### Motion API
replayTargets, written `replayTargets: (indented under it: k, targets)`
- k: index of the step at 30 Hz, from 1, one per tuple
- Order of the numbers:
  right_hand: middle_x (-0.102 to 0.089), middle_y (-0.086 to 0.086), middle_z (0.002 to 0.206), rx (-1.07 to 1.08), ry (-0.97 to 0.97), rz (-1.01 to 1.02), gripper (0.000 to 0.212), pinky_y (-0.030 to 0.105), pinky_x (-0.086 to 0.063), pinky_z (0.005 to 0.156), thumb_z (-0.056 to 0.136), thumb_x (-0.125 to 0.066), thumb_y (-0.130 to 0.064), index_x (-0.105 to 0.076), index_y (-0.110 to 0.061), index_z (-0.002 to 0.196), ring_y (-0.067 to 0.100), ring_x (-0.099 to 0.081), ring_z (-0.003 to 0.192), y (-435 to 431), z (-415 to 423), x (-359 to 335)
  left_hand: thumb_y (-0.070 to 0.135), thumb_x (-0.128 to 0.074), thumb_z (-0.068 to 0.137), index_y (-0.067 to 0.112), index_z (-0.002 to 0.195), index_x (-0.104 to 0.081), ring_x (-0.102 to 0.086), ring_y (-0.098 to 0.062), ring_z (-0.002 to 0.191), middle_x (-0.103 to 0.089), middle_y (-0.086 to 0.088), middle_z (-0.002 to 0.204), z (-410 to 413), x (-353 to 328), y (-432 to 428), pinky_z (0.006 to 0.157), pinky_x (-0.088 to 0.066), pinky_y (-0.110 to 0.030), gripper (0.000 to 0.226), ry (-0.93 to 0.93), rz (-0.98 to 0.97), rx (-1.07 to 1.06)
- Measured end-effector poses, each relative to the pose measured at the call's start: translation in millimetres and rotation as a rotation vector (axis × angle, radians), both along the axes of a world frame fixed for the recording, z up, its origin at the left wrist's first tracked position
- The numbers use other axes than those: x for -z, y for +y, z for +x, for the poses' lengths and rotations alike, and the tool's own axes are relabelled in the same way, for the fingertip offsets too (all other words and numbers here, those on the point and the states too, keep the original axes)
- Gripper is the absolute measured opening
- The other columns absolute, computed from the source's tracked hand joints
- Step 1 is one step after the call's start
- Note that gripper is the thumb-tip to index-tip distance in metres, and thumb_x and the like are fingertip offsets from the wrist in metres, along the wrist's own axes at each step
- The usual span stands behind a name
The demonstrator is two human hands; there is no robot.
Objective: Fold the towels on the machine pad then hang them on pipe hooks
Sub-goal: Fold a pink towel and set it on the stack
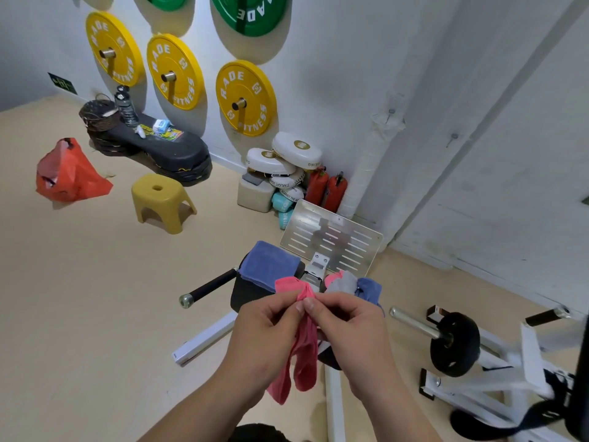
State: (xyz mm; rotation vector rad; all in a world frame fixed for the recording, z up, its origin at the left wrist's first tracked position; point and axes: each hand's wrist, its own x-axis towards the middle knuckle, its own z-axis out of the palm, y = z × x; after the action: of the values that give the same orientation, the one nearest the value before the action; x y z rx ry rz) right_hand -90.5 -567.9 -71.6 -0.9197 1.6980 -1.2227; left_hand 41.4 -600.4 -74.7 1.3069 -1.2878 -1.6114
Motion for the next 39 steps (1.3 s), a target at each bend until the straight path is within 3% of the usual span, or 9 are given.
replayTargets:
  k: [4, 9, 13, 18, 22, 25, 29, 34, 39]
  targets:
    - [-0.076, 0.009, 0.068, -0.008, 0.057, -0.015, 0.015, 0.031, -0.06, 0.059, 0.095, -0.073, -0.018, -0.082, -0.021, 0.082, 0.021, -0.072, 0.061, 1, 7, -2, 0.021, -0.062, 0.102, 0.038, 0.097, -0.083, -0.073, -0.025, 0.086, -0.079, -0.005, 0.088, 2, -1, 2, 0.069, -0.058, -0.018, 0.027, 0.004, -0.008, 0.004]
    - [-0.067, 0.021, 0.076, -0.233, 0.142, 0.004, 0.032, 0.055, -0.056, 0.076, 0.102, -0.056, -0.026, -0.072, -0.006, 0.081, 0.027, -0.063, 0.068, 2, 5, 0, 0.013, -0.073, 0.093, 0.026, 0.094, -0.082, -0.075, -0.008, 0.072, -0.08, 0.002, 0.083, 8, -3, 0, 0.053, -0.054, -0.013, 0.016, 0.03, -0.002, -0.028]
    - [-0.075, -0.003, 0.09, -0.106, 0.18, -0.017, 0.021, 0.026, -0.058, 0.076, 0.092, -0.072, -0.017, -0.078, -0.037, 0.09, 0.009, -0.07, 0.081, 0, -5, -3, 0.004, -0.065, 0.097, 0.025, 0.097, -0.083, -0.065, -0.007, 0.055, -0.078, 0.0, 0.077, 17, 0, -9, 0.049, -0.049, -0.016, 0.028, -0.025, -0.059, 0.063]
    - [-0.058, -0.027, 0.136, -0.397, 0.411, -0.06, 0.047, 0.018, -0.036, 0.112, 0.089, -0.079, -0.023, -0.064, -0.046, 0.127, -0.008, -0.045, 0.136, -5, -28, -7, 0.008, -0.064, 0.099, 0.026, 0.104, -0.082, -0.074, -0.004, 0.078, -0.078, -0.002, 0.089, 25, -6, -16, 0.065, -0.053, -0.02, 0.025, -0.047, -0.157, 0.219]
    - [-0.072, -0.022, 0.104, -0.428, 0.423, -0.065, 0.019, 0.026, -0.05, 0.097, 0.089, -0.079, -0.027, -0.076, -0.042, 0.1, 0.003, -0.064, 0.109, -12, -36, -16, 0.006, -0.068, 0.096, 0.031, 0.105, -0.079, -0.071, -0.016, 0.098, -0.075, 0.006, 0.1, 28, 0, -26, 0.082, -0.055, -0.02, 0.029, -0.146, -0.416, 0.284]
    - [-0.065, -0.012, 0.09, -0.406, 0.482, -0.112, 0.017, 0.025, -0.05, 0.081, 0.088, -0.079, -0.027, -0.073, -0.041, 0.079, 0.011, -0.062, 0.094, -10, -35, -15, 0.012, -0.074, 0.092, 0.035, 0.108, -0.072, -0.07, -0.013, 0.094, -0.073, 0.01, 0.099, 28, 11, -26, 0.083, -0.059, -0.026, 0.028, -0.162, -0.372, 0.266]
    - [-0.065, -0.007, 0.094, -0.31, 0.451, -0.121, 0.011, 0.022, -0.051, 0.083, 0.094, -0.07, -0.026, -0.066, -0.026, 0.084, 0.012, -0.063, 0.095, -6, -33, -8, 0.012, -0.072, 0.086, 0.035, 0.112, -0.067, -0.069, -0.012, 0.088, -0.073, 0.009, 0.099, 26, 31, -25, 0.076, -0.059, -0.027, 0.035, -0.209, -0.294, 0.468]
    - [-0.062, -0.011, 0.079, -0.083, 0.506, -0.043, 0.018, 0.017, -0.046, 0.067, 0.098, -0.061, -0.027, -0.058, -0.026, 0.08, 0.004, -0.058, 0.074, -4, -51, -4, 0.031, -0.073, 0.074, 0.028, 0.085, -0.066, -0.059, -0.009, 0.07, -0.065, 0.008, 0.076, 34, 69, -30, 0.066, -0.051, -0.035, 0.013, -0.562, -0.255, 0.585]
    - [-0.061, -0.007, 0.081, 0.139, 0.531, -0.051, 0.018, 0.023, -0.045, 0.067, 0.1, -0.059, -0.024, -0.057, -0.024, 0.082, 0.008, -0.058, 0.078, 4, -84, 12, 0.022, -0.07, 0.079, 0.033, 0.069, -0.059, -0.052, -0.003, 0.06, -0.059, 0.014, 0.067, 46, 87, -34, 0.057, -0.039, -0.018, 0.018, -0.707, -0.213, 0.599]
